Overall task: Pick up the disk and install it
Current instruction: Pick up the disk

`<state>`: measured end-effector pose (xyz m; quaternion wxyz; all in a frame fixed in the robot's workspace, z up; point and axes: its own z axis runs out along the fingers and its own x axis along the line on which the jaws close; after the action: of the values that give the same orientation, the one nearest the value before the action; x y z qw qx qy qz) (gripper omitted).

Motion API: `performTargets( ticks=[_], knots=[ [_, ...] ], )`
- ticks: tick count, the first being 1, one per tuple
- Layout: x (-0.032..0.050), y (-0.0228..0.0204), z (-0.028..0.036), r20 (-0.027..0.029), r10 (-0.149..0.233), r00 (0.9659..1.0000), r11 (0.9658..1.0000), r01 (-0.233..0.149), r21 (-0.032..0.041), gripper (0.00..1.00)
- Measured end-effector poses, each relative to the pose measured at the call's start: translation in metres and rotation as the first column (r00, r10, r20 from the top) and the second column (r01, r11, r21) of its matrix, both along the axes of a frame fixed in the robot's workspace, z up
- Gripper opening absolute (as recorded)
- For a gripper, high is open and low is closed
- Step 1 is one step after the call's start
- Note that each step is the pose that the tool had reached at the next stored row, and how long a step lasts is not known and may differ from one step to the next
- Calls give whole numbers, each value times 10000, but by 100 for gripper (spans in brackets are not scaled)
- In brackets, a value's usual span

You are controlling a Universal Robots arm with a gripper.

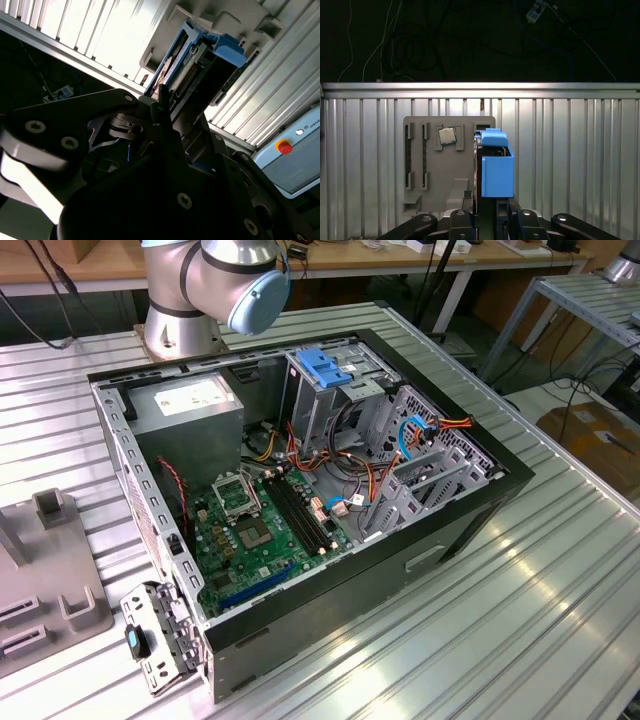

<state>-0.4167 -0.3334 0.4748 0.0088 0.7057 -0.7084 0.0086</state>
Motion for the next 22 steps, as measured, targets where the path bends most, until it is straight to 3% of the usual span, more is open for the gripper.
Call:
performTargets(
  ticks=[7, 22],
  knots=[
    [4, 1, 2, -3, -1, 10000, 10000, 1, -1, 35],
    [167, 0, 1, -1, 0, 10000, 10000, 0, -1, 35]
  ],
)
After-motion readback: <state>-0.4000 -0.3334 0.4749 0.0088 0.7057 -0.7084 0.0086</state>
